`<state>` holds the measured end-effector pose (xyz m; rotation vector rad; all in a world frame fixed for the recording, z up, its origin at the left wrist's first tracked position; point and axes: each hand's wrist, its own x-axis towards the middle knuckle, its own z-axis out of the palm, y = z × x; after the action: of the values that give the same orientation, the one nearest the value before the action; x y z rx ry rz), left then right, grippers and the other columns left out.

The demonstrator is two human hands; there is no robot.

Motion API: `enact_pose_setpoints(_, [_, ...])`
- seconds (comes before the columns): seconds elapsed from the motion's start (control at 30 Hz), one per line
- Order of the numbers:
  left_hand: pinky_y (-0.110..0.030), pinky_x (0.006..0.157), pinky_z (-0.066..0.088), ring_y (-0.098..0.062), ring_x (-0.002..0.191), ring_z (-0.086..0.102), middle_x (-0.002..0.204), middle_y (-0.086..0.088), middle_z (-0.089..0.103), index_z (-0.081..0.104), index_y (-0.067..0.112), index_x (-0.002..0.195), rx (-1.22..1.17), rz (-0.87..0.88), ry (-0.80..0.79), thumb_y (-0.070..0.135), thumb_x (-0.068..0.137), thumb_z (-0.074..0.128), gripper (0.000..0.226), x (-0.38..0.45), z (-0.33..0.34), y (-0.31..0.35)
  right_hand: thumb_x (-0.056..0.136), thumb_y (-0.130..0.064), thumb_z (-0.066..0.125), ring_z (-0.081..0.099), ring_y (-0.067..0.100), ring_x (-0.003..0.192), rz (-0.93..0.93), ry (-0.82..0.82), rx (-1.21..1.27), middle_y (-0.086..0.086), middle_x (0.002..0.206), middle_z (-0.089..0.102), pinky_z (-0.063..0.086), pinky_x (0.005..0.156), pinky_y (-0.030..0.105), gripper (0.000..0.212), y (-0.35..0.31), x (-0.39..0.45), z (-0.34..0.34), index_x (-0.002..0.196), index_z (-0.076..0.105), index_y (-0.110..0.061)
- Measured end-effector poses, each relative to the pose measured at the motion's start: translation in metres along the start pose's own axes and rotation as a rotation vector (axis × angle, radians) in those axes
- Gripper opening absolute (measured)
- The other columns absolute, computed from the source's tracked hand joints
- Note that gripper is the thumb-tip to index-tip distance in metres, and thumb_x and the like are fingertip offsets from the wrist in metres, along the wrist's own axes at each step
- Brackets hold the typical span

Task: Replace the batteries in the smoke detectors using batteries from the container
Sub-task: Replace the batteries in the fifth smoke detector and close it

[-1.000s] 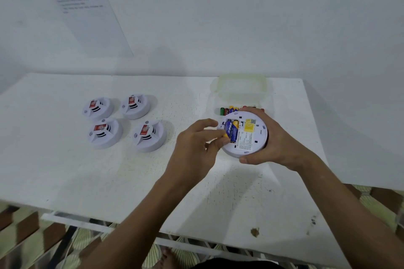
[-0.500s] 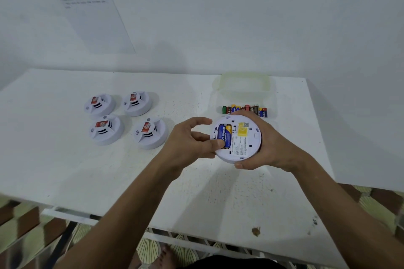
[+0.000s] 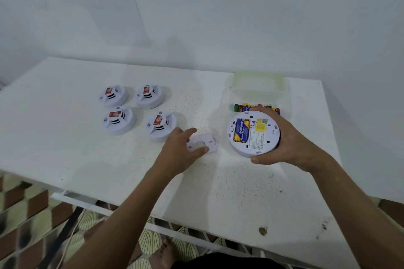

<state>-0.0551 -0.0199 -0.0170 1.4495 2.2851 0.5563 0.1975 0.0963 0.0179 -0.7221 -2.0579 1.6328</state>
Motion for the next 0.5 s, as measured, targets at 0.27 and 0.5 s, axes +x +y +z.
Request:
enact_pose_setpoints(0.27, [-0.024, 0.08, 0.044, -0.012, 0.092, 0.044, 0.116, -0.002, 0.045, 0.053, 0.02, 0.131, 0.068, -0.095, -0.042, 0.064, 0.068, 0.073, 0.079, 0.001, 0.007, -0.009, 0.05, -0.005, 0.087, 0.058, -0.003, 0.115, 0.011, -0.005, 0.009, -0.028, 0.119, 0.062, 0.053, 0.084, 0.017, 0.092, -0.005, -0.004, 0.003, 0.129, 0.049, -0.032])
enact_pose_setpoints(0.5, [-0.01, 0.059, 0.035, -0.006, 0.082, 0.047, 0.102, 0.003, 0.05, 0.061, 0.018, 0.106, -0.122, -0.008, 0.207, 0.061, 0.058, 0.081, 0.068, -0.014, -0.014, 0.008, 0.05, -0.007, 0.09, 0.058, 0.005, 0.118, 0.016, 0.006, 0.011, -0.018, 0.122, 0.063, 0.055, 0.085, 0.021, 0.095, -0.004, -0.007, 0.007, 0.134, 0.048, -0.028])
